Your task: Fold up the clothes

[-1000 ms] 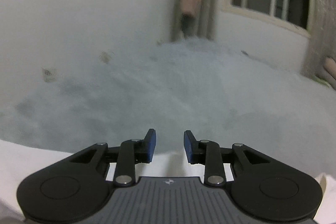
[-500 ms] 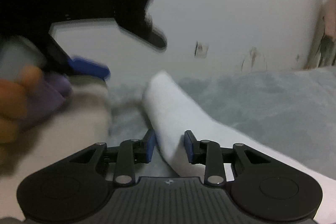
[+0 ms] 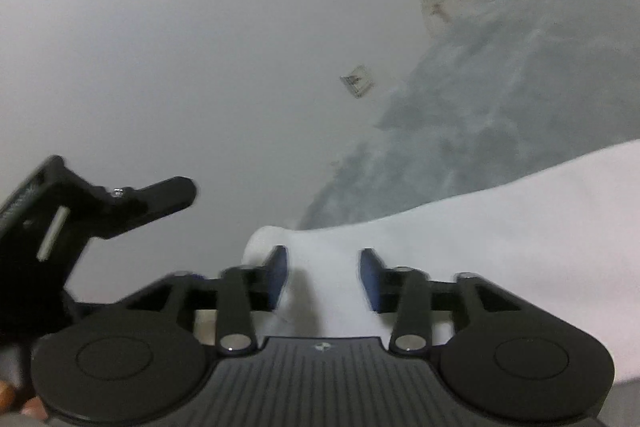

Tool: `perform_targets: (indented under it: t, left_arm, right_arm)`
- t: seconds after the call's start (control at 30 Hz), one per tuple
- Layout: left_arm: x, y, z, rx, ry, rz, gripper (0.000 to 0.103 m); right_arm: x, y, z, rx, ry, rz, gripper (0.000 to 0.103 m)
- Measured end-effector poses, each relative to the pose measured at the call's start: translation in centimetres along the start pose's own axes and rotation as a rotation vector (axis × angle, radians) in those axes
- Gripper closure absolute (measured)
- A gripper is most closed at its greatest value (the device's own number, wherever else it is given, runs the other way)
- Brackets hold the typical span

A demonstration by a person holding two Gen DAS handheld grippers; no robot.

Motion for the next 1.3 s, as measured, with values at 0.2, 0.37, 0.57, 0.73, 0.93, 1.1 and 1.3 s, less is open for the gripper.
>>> perform_targets:
  t: [0.2, 0.37, 0.57, 0.73, 0.93, 1.1, 1.3]
  left_arm:
    - [0.0, 0.1, 0.1, -0.005, -0.006, 0.003, 0.015]
    - [-0.1, 0.1, 0.0, -0.01, -0.008, 0.001, 0.015]
    - [0.3, -0.1, 0.2, -0.025, -0.027, -0.002, 0.015]
    - [0.9, -0.5, 0.2, -0.021, -0.03, -0.028, 0.015]
    - [0.8, -0.3, 0.1, -0.031, -0.035, -0.021, 0.014]
    - [0.9, -0.3, 0.3, -0.039, -0.049, -0.02, 0.014]
    - [0.9, -0.2, 0.3, -0.038, -0.054, -0.018, 0.014]
  right_arm:
    - [1.0, -2.5, 2.7, -0.035, -0.269, -0.03, 0.053]
    - [-2.5, -1.7, 1.0, -0.107, -0.342, 0.112, 0.061]
    - [-1.6, -2.0, 2.0, 0.02, -0.192, 0.064, 0.059]
    - [-2.5, 0.4, 3.9, -0.061, -0.377, 0.117, 0.062]
    - [-0.8, -0.3, 2.7, -0.022, -0.219, 0.04, 0.096]
    - [0.3, -1.9, -1.2, 0.112, 0.123, 0.022, 0.09]
    - [-1.6, -1.2, 0.7, 0.067, -0.043, 0.061, 0.057]
Point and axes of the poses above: each gripper's, at about its wrist camera, not at the fingertips, and y roughly the way its jaws point, z to its left, x to its top, the point moved 7 cm from there along y, roughly the way its jaws point, and after that the axes turned 9 degrees about -z, right-handed, at the moved point
